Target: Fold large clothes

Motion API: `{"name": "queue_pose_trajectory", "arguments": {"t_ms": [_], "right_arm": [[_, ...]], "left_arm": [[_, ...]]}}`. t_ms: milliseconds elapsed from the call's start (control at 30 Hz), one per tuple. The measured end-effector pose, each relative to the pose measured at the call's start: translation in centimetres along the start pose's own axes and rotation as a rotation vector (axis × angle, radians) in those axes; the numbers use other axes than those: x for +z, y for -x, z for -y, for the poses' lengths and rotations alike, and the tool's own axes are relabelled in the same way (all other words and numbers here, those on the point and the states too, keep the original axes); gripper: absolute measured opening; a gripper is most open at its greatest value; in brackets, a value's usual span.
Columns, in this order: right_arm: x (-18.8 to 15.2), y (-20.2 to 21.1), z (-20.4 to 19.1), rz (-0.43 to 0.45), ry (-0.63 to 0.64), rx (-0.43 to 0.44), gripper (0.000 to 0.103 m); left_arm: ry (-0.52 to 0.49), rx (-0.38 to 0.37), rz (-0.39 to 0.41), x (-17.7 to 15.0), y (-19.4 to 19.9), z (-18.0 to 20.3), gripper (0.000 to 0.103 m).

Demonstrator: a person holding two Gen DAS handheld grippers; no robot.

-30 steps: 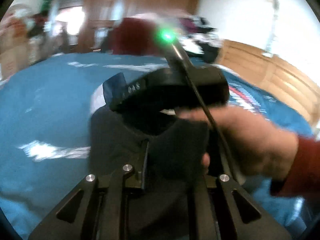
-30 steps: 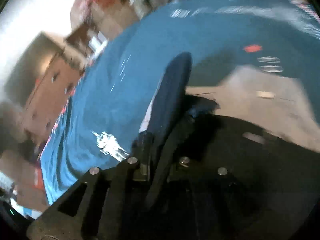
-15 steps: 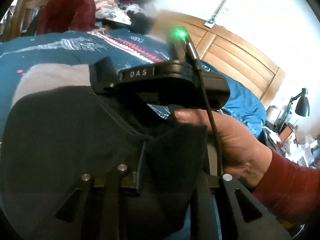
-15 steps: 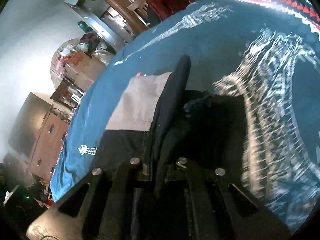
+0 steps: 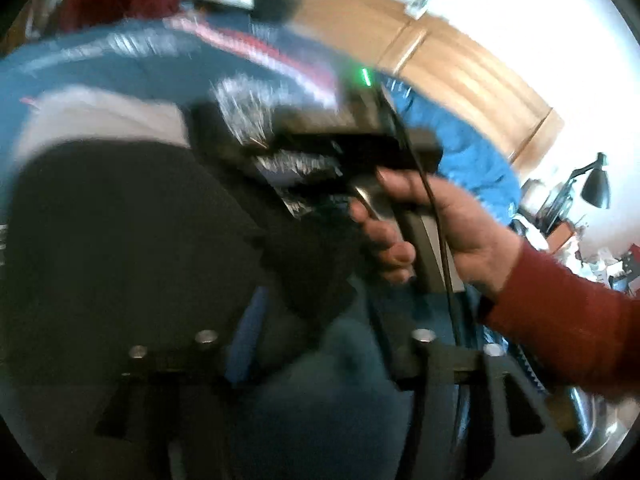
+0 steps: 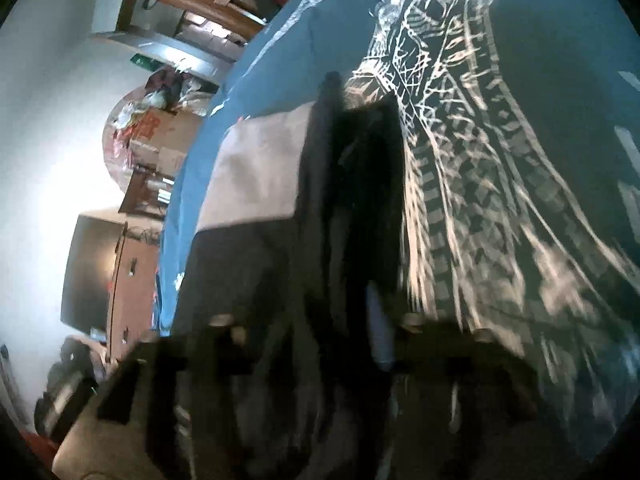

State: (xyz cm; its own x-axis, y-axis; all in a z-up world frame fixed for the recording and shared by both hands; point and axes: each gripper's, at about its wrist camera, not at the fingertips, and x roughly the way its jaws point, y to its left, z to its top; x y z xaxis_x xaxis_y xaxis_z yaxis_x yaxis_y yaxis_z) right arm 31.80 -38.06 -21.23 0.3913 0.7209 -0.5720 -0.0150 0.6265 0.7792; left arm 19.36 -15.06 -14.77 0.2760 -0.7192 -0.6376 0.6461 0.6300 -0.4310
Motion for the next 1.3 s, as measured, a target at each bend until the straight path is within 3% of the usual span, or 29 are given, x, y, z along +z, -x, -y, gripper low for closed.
{"name": "queue_pose_trajectory", "arguments": {"t_ms": [67, 133, 233, 300, 400, 433, 467, 500, 533, 600, 633, 667, 700, 767, 833, 933, 967, 1033, 1100, 1133, 1167, 1200, 1233, 1267, 1300], "right_arm": [[-1.3, 1.4, -0.7, -0.005, 0.025, -0.033, 0.076], [-3.0, 2.8, -0.6, -0.008, 0.037, -0.059, 0.077], [-5.4, 3.9, -0.9, -0.011, 0.046, -0.053, 0.078], [-6.5, 3.5, -1.6, -0.016, 0.056, -0.057, 0.078], [-7.0, 2.8, -2.5, -0.019, 0.048, -0.044, 0.078], [-7.0, 2.7, -2.3, -0.012, 0.042, -0.037, 0.077], [-7.1, 2.4, -2.4, -0.01, 0.038, -0.03, 0.055], [-7.3, 2.2, -2.2, 0.006, 0.036, -0.031, 0.028], [-7.3, 1.8, -1.8, 0.006, 0.025, -0.04, 0.003], [-7.3, 1.0, -0.2, 0.02, -0.003, -0.057, 0.002], [-7.6, 1.7, 1.1, 0.033, -0.023, -0.063, 0.002], [-7.7, 1.9, 2.1, 0.038, -0.045, -0.035, 0.001], [-8.0, 1.5, 2.7, 0.026, -0.054, -0.014, 0.001], [-8.1, 1.1, 2.7, 0.024, -0.03, -0.023, 0.001], [-7.8, 1.6, 3.0, 0.046, -0.033, -0.013, 0.001], [-7.7, 1.6, 3.1, 0.054, -0.013, -0.004, 0.001], [-7.6, 1.5, 3.2, 0.057, -0.011, 0.001, 0.0], [-8.1, 1.7, 3.9, 0.065, -0.017, 0.013, 0.0], [-8.0, 1.8, 3.5, 0.071, -0.015, 0.01, 0.0], [-8.2, 2.1, 3.2, 0.072, -0.009, 0.002, 0.0], [-8.3, 2.3, 3.1, 0.075, -0.002, -0.007, 0.0], [-8.6, 2.5, 3.1, 0.078, 0.003, -0.012, 0.0], [-8.7, 2.6, 3.1, 0.077, 0.005, -0.012, 0.0], [-8.9, 2.7, 3.5, 0.079, 0.003, -0.006, 0.0], [-9.0, 2.7, 3.9, 0.082, 0.0, 0.004, 0.0]], "left_arm": [[0.007, 0.051, 0.057, -1.3, 3.8, -0.5, 0.073], [0.013, 0.123, 0.092, -2.8, 6.7, -1.6, 0.074], [0.041, 0.211, 0.077, -5.2, 8.9, -4.3, 0.075], [0.041, 0.279, 0.042, -5.8, 8.4, -5.6, 0.075], [0.024, 0.293, 0.024, -5.6, 7.3, -6.2, 0.074], [-0.011, 0.328, 0.013, -5.2, 6.1, -6.1, 0.074], [-0.019, 0.364, 0.003, -4.9, 5.3, -6.3, 0.074], [-0.016, 0.393, -0.001, -4.6, 4.7, -7.0, 0.072], [-0.021, 0.446, -0.009, -3.9, 4.0, -7.8, 0.059], [-0.094, 0.54, -0.012, -3.8, 4.3, -8.7, 0.062], [-0.114, 0.586, -0.003, -4.0, 5.4, -9.2, 0.073], [-0.157, 0.597, -0.036, -4.6, 5.6, -9.5, 0.075], [-0.21, 0.601, -0.127, -5.5, 4.6, -9.7, 0.075], [-0.225, 0.567, -0.15, -6.1, 4.5, -9.3, 0.064], [-0.18, 0.456, -0.16, -5.4, 6.6, -8.4, 0.049], [-0.068, 0.298, -0.002, -4.6, 11.8, -7.9, 0.053], [-0.051, 0.29, 0.071, -3.7, 13.1, -8.0, 0.055], [-0.054, 0.269, 0.147, -1.8, 12.5, -9.0, 0.058], [-0.101, 0.299, 0.09, -0.6, 8.4, -10.3, 0.06], [-0.133, 0.362, -0.046, -0.9, 4.1, -12.1, 0.065], [-0.139, 0.394, -0.132, -1.5, 1.6, -13.6, 0.074], [-0.106, 0.375, -0.159, -2.1, 0.6, -14.8, 0.075], [-0.061, 0.333, -0.136, -1.6, 0.9, -15.6, 0.073], [-0.034, 0.311, -0.093, -0.5, 2.2, -15.5, 0.061], [-0.019, 0.291, -0.052, 0.3, 3.1, -15.4, 0.055]]}}
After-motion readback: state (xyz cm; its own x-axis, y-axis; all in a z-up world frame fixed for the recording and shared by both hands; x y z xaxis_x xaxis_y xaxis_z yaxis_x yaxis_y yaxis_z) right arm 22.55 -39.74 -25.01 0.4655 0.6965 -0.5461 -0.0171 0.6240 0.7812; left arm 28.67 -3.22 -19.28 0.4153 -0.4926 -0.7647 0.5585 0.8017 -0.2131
